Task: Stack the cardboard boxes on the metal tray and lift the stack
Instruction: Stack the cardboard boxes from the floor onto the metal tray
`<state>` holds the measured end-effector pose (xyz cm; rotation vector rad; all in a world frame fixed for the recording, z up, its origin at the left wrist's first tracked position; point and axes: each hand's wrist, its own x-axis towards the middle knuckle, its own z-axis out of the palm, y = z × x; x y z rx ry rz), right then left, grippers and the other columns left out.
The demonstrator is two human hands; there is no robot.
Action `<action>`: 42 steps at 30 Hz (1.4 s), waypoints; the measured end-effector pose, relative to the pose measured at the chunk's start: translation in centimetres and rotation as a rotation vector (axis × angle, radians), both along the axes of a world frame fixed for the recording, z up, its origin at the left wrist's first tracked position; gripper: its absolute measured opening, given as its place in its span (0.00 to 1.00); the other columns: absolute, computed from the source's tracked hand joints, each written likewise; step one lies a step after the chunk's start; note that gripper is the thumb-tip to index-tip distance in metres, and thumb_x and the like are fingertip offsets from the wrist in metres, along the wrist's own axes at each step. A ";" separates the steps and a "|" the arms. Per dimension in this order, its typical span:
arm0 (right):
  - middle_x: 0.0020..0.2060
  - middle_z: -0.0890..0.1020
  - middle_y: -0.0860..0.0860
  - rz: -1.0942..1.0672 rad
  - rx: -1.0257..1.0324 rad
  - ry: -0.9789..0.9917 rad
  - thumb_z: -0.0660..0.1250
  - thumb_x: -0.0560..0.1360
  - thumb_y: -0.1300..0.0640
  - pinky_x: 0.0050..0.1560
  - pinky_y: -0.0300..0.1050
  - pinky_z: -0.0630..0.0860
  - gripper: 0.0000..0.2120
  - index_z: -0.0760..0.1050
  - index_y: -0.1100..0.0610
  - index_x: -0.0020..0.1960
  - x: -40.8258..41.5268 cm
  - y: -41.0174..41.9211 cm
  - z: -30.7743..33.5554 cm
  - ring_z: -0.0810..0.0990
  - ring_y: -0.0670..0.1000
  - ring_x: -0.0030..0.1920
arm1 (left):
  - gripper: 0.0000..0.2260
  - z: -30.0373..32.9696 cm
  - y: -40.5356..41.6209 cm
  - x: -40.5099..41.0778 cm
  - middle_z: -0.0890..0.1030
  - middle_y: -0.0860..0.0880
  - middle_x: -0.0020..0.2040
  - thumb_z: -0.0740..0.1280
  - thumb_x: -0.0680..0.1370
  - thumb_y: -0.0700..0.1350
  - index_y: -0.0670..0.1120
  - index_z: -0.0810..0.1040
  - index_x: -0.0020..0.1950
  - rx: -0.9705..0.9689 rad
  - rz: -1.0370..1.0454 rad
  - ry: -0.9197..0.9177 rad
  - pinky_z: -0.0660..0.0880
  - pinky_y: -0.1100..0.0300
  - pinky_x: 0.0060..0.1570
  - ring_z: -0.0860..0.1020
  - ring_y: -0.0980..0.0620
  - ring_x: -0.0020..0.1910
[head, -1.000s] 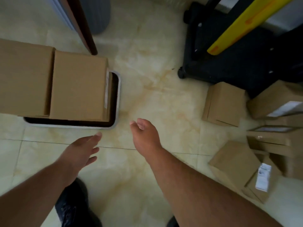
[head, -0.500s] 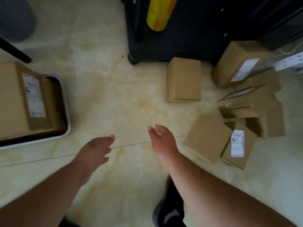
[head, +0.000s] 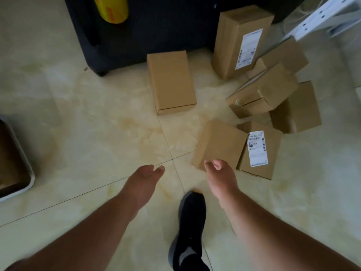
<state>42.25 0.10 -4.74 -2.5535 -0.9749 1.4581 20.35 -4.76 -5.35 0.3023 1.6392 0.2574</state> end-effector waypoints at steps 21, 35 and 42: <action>0.60 0.81 0.57 -0.255 -0.179 -0.039 0.64 0.82 0.47 0.58 0.47 0.73 0.24 0.75 0.59 0.72 11.5 -0.7 -4.7 0.79 0.59 0.59 | 0.32 -3.5 6.4 15.0 0.66 0.47 0.81 0.65 0.82 0.60 0.53 0.61 0.83 0.027 -0.297 0.078 0.64 0.51 0.72 0.68 0.45 0.77; 0.31 0.80 0.53 -0.206 -0.069 -0.028 0.66 0.81 0.52 0.41 0.48 0.74 0.15 0.81 0.62 0.44 10.8 -0.7 -3.1 0.78 0.57 0.36 | 0.19 -2.6 6.3 15.1 0.80 0.58 0.61 0.64 0.83 0.47 0.53 0.75 0.75 0.152 -0.278 -0.002 0.70 0.65 0.52 0.78 0.58 0.55; 0.25 0.71 0.46 -0.116 0.008 -0.072 0.66 0.80 0.52 0.33 0.45 0.65 0.15 0.74 0.58 0.37 9.3 -2.1 0.2 0.69 0.50 0.30 | 0.19 0.7 4.1 12.3 0.81 0.58 0.64 0.67 0.81 0.50 0.59 0.74 0.73 0.141 -0.223 0.005 0.73 0.58 0.62 0.79 0.57 0.60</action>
